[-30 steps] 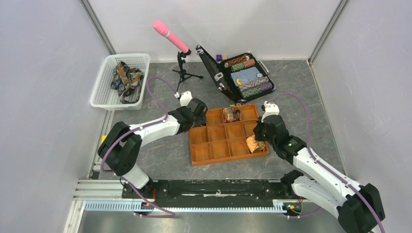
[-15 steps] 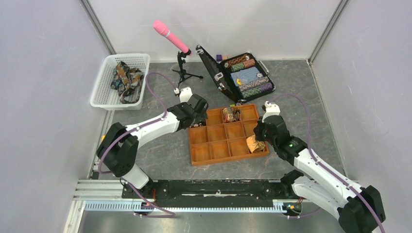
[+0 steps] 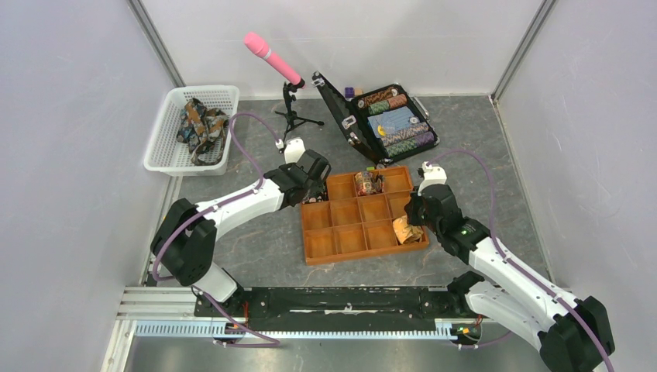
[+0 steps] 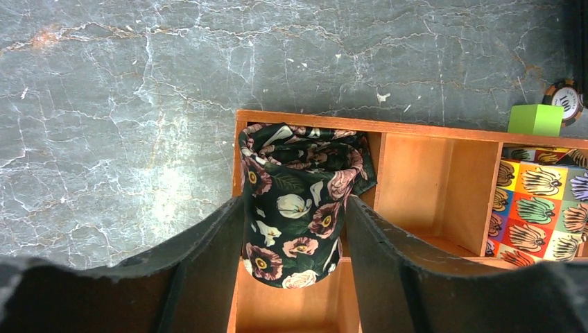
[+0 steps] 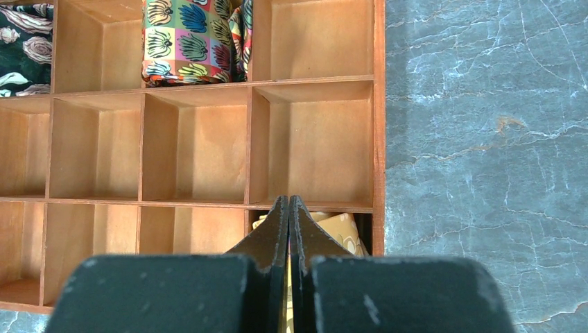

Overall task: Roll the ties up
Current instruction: Place the tie in the storage box.

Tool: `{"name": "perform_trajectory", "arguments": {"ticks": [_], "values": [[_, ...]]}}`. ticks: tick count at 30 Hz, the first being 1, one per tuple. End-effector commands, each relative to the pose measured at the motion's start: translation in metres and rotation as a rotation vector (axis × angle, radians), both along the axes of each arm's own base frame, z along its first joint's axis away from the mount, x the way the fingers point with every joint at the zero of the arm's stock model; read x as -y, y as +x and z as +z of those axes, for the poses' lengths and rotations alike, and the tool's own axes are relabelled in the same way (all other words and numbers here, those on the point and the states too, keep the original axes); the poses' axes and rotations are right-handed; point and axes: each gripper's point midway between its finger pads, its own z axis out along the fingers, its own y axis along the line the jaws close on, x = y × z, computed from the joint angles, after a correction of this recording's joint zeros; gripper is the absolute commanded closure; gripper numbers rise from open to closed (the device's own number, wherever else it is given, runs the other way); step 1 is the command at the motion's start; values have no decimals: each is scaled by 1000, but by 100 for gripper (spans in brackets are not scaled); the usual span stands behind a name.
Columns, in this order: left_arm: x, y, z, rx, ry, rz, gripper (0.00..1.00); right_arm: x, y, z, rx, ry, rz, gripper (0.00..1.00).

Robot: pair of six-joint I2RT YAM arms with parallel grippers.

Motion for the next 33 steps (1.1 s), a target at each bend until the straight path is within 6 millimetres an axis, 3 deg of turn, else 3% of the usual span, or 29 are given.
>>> {"name": "perform_trajectory", "arguments": {"ticks": [1,24,29,33], "values": [[6,11,16,55,-2,-9,40,-1,4,5,22,13,-4,100],[30,28,-3,19,10,-59,49,-2,0,0,11,7,16,100],[23,25,2,21,34,-54,45,1,3,8,28,-14,12,100],[20,21,20,32,27,-74,33,2,9,25,59,-31,11,97]]}}
